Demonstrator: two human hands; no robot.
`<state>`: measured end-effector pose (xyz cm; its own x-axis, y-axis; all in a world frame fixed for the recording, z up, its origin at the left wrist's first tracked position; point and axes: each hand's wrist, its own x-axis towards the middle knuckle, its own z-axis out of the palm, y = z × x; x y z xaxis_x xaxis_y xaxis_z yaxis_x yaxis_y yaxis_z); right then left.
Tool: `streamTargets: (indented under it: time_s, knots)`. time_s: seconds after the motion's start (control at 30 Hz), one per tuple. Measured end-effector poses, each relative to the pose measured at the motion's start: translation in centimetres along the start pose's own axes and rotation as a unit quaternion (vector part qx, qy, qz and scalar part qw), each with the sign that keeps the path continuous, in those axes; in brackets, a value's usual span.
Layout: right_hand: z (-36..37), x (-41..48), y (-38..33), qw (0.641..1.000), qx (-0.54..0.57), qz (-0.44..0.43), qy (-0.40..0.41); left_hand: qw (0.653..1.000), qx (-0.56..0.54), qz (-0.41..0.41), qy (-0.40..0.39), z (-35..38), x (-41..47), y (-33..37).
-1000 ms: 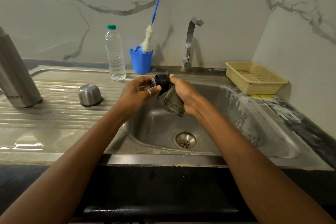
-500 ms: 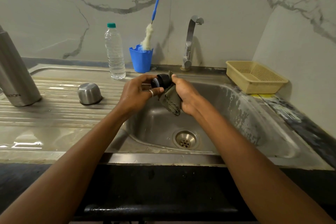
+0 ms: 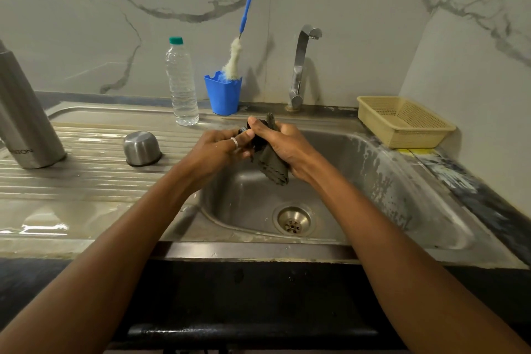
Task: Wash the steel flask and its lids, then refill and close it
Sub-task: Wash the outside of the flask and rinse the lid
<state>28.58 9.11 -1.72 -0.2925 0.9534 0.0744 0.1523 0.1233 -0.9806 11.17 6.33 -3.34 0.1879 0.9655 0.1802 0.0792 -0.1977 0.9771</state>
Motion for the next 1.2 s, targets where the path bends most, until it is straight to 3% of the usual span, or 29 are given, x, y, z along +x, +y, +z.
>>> streamTargets:
  time_s: [0.13, 0.27, 0.43, 0.63, 0.87, 1.2]
  knots:
    - [-0.3, -0.3, 0.1, 1.0, -0.001, 0.024, -0.001, 0.978, 0.17, 0.079, 0.091, -0.4, 0.3, 0.2]
    - [0.2, 0.2, 0.1, 1.0, 0.012, 0.02, -0.001, 0.984, 0.14, 0.087, 0.07, -0.6, 0.1, 0.2]
    - [0.1, 0.7, 0.6, 0.999, 0.047, 0.006, -0.013, 0.997, 0.064, 0.038, -0.004, -0.6, 0.1, 0.0]
    - [-0.1, 0.2, 0.1, 1.0, -0.017, 0.012, 0.016, 0.989, 0.115, 0.073, 0.053, -0.6, 0.1, 0.1]
    - [0.0, -0.1, -0.2, 0.999, 0.037, -0.009, -0.019, 0.998, 0.05, 0.019, -0.021, -0.6, -0.2, 0.0]
    - [0.2, -0.8, -0.8, 0.998, -0.001, 0.055, 0.018, 0.992, 0.115, 0.025, 0.035, -0.8, 0.1, -0.1]
